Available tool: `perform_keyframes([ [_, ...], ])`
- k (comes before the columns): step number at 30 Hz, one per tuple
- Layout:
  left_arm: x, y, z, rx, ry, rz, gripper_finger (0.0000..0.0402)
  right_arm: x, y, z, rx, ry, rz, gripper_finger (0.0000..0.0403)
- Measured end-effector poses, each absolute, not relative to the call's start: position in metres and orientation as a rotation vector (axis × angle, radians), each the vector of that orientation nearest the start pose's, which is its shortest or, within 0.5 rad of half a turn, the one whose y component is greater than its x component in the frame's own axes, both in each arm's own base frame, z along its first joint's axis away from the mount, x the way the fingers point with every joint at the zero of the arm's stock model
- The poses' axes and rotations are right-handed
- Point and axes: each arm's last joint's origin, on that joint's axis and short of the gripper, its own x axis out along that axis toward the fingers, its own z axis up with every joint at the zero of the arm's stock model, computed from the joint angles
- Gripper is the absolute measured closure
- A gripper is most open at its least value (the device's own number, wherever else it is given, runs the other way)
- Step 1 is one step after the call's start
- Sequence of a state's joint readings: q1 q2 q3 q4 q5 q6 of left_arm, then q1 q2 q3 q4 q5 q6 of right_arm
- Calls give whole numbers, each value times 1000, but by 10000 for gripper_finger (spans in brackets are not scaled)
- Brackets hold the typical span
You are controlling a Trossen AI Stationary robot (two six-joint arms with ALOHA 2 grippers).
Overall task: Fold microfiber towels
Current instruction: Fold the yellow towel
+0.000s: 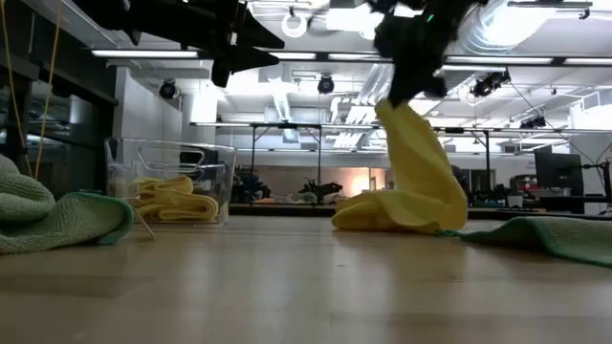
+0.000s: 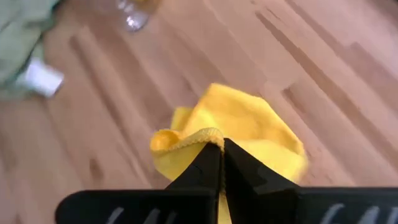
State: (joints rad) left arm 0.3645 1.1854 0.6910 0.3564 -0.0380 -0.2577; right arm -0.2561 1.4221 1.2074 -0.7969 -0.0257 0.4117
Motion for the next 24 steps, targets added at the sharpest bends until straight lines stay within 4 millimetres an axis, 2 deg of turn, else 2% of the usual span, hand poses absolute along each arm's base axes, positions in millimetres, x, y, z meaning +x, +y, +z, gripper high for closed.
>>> perform_keyframes([
  [3, 243, 94, 271, -277, 86, 418, 243, 293, -86, 276, 597, 889, -419, 403],
  [6, 243, 94, 270, -279, 100, 419, 243, 299, -105, 277, 653, 777, -450, 403],
  [8, 243, 94, 268, -283, 122, 422, 243, 295, -123, 278, 684, 724, -543, 403],
  [12, 242, 93, 263, -290, 169, 427, 243, 272, -158, 274, 736, 715, -833, 403],
  [15, 244, 92, 260, -292, 191, 425, 243, 257, -175, 264, 816, 703, -957, 403],
  [19, 254, 88, 249, -250, 234, 398, 243, 249, -183, 244, 927, 662, -972, 403],
  [24, 284, 80, 223, -241, 321, 349, 243, 249, -180, 218, 1074, 555, -905, 403],
])
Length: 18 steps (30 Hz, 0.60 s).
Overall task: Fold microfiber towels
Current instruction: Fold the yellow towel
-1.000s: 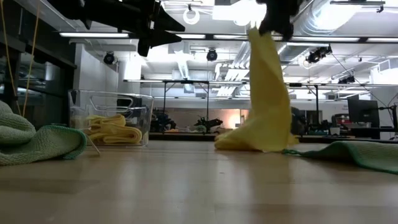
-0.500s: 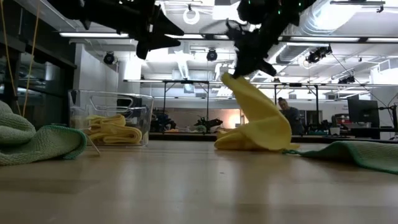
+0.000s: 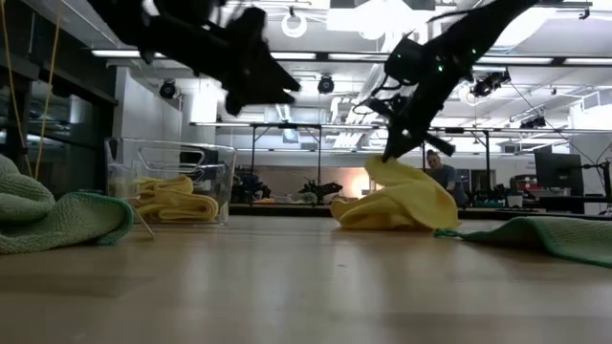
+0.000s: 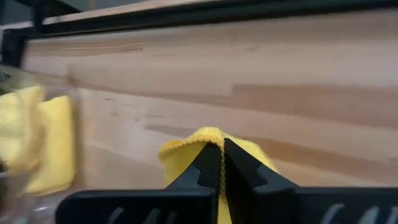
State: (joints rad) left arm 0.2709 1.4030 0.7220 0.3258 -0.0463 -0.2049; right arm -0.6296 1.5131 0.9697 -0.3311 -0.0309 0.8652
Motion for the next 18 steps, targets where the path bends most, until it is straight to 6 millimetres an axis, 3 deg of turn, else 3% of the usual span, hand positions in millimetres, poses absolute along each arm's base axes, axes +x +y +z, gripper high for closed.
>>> perform_keyframes([
  [5, 332, 73, 206, -119, 417, 303, 243, 247, -176, 204, 1153, 534, -869, 403],
  [12, 408, 71, 184, 99, 533, 219, 243, 248, -176, 206, 1178, 532, -842, 397],
  [18, 455, 64, 151, 252, 636, 119, 243, 248, -176, 206, 1179, 535, -844, 373],
])
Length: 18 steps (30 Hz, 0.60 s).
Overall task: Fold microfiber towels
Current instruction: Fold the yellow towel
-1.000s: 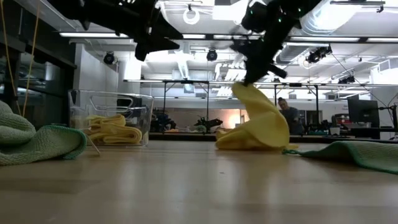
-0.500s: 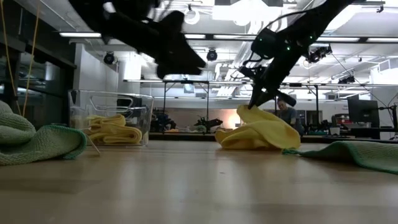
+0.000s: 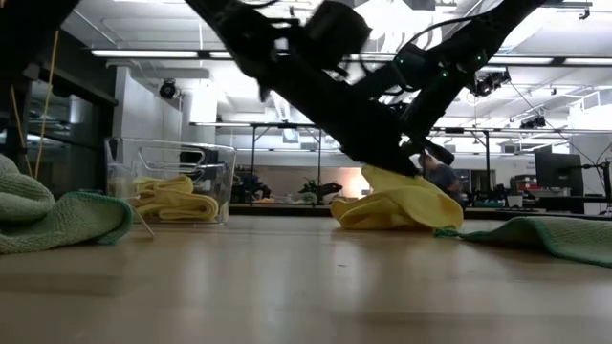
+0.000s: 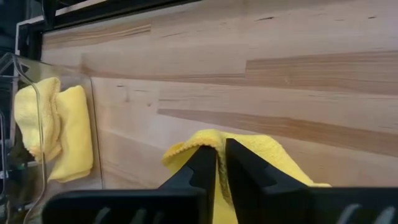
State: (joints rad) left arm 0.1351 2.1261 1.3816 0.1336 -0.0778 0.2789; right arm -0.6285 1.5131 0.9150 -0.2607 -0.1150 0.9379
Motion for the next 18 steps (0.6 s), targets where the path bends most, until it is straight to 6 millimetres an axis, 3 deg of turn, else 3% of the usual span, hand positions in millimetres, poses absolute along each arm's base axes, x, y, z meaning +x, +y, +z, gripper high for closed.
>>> perform_keyframes([
  [8, 483, 52, 120, 376, 682, 54, 243, 248, -176, 206, 1183, 534, -844, 345],
  [18, 488, 57, 101, 376, 700, 53, 243, 249, -176, 206, 1188, 529, -834, 341],
])
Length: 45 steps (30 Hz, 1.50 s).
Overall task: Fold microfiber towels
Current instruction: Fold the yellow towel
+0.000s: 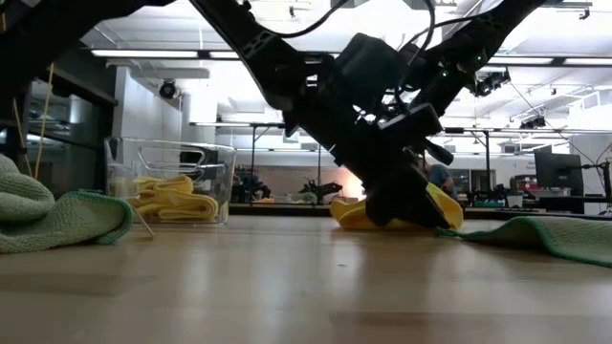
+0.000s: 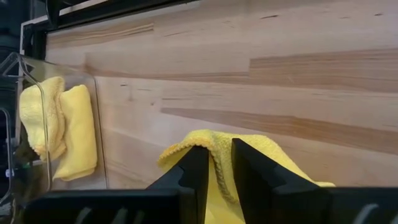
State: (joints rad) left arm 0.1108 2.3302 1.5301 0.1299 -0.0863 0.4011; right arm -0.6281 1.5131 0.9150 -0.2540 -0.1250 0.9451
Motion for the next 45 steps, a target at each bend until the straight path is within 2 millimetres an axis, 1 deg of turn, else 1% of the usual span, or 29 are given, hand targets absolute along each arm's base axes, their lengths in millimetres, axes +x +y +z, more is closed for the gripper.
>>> perform_keyframes([
  [5, 488, 59, 98, 355, 693, 9, 243, 249, -176, 206, 1188, 523, -832, 340],
  [9, 489, 59, 94, 375, 697, 29, 244, 249, -176, 207, 1209, 510, -836, 340],
  [12, 489, 59, 94, 378, 700, 33, 254, 251, -175, 208, 1222, 500, -828, 340],
  [15, 489, 59, 93, 382, 704, 46, 285, 254, -173, 208, 1219, 493, -814, 340],
  [17, 489, 59, 93, 382, 706, 44, 317, 256, -171, 209, 1222, 490, -806, 340],
  [20, 488, 59, 92, 350, 710, 55, 378, 258, -167, 209, 1233, 487, -798, 340],
  [22, 488, 59, 91, 319, 712, 68, 393, 259, -165, 209, 1230, 492, -792, 340],
  [24, 488, 59, 91, 307, 715, 88, 390, 260, -164, 209, 1228, 494, -787, 340],
  [29, 486, 60, 91, 278, 739, 110, 399, 260, -164, 209, 1226, 493, -787, 340],
  [32, 481, 60, 93, 226, 797, 117, 401, 260, -165, 210, 1220, 489, -788, 340],
  [39, 463, 66, 109, 130, 955, 32, 401, 261, -165, 211, 1191, 478, -777, 340],
  [41, 458, 71, 116, 110, 979, 24, 401, 261, -165, 211, 1188, 480, -776, 340],
  [42, 452, 73, 119, 99, 1018, 20, 401, 261, -165, 211, 1180, 484, -773, 340],
  [45, 441, 82, 127, 75, 1058, 25, 401, 261, -165, 211, 1167, 492, -771, 340],
])
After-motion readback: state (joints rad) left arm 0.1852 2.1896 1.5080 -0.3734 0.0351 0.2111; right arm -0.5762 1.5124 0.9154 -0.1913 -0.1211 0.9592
